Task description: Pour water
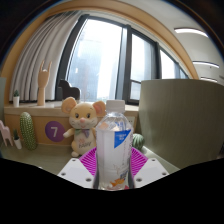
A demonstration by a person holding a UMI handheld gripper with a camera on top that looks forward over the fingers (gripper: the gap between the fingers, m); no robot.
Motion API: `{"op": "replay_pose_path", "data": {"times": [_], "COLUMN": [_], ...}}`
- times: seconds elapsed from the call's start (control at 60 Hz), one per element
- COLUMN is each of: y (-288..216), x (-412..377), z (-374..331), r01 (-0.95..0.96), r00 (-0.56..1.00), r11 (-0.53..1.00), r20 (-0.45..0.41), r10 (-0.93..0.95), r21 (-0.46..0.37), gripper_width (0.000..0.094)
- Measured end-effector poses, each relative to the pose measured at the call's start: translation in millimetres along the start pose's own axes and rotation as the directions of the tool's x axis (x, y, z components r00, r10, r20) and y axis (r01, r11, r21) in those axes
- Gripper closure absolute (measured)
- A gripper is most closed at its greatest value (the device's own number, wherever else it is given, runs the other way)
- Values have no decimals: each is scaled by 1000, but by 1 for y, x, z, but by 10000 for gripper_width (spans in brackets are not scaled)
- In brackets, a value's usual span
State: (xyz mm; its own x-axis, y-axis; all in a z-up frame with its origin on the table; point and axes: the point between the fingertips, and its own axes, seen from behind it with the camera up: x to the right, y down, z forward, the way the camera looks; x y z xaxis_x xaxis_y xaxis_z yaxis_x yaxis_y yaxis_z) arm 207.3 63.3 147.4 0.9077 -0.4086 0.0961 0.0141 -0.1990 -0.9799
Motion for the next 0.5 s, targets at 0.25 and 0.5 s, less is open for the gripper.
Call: {"op": "replay_pose_path", "data": {"times": [0.25,0.5], "y": [49,50], "x": [14,15], "z": [16,6], "r01": [-78,-101], "r00": [997,995], "r11": [997,995], "r20": [-13,-3], "r10": [77,101], "r21": [-20,25], "gripper_width": [541,446]}}
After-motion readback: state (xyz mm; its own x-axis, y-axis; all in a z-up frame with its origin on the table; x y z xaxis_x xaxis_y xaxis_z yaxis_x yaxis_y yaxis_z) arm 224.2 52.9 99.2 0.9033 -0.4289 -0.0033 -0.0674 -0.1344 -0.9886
